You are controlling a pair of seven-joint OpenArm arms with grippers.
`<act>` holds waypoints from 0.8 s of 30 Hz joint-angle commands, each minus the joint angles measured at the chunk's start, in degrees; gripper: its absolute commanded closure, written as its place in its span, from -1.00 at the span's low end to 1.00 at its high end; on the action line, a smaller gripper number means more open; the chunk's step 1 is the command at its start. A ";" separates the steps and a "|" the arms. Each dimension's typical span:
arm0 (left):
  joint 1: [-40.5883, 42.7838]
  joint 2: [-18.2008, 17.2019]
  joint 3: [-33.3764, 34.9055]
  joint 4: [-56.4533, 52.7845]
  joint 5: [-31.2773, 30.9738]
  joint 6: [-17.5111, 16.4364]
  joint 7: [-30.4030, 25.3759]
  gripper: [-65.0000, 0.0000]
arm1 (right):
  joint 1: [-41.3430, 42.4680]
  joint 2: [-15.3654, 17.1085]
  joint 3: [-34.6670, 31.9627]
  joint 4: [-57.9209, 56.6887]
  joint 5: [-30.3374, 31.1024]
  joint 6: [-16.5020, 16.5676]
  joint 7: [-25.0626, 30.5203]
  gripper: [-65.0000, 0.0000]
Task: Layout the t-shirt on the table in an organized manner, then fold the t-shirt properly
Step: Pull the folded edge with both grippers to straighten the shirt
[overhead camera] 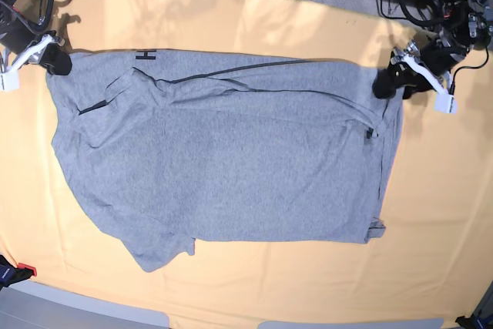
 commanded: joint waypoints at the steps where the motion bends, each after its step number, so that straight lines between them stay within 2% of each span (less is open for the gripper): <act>1: 0.48 -0.72 0.20 0.24 1.03 0.24 2.05 0.15 | 0.15 1.25 0.33 0.81 1.22 0.32 0.61 1.00; 4: 0.44 -1.40 0.17 0.26 1.05 0.28 1.62 0.37 | 0.17 1.25 0.33 0.83 1.22 0.32 0.63 1.00; 7: 0.44 -2.60 0.15 0.26 1.09 0.28 1.51 0.89 | 0.15 1.27 0.33 0.83 1.22 0.32 0.61 1.00; 8: 0.42 -3.15 0.13 0.26 1.09 0.28 1.51 1.00 | 0.15 1.27 0.33 0.83 1.22 0.32 0.61 1.00; 12: 0.31 -5.53 -0.55 0.74 1.38 0.31 0.83 1.00 | 0.15 1.97 0.33 0.83 1.22 0.32 0.61 1.00; 18: 0.31 -8.85 -1.77 2.25 1.46 0.26 0.76 1.00 | 0.15 4.96 0.33 0.85 1.75 0.32 -1.60 1.00; 20: 0.31 -9.84 -1.77 2.78 1.40 0.24 0.90 1.00 | -0.42 5.99 0.33 0.94 5.70 0.32 -5.03 1.00; 22: 0.33 -10.51 -1.77 3.34 0.46 -0.20 1.53 1.00 | -0.85 6.32 0.33 1.40 10.86 0.32 -5.13 1.00; 24: 0.42 -10.78 -1.77 3.98 -3.04 -3.50 2.97 1.00 | -2.19 6.29 0.33 2.14 15.61 0.32 -5.13 1.00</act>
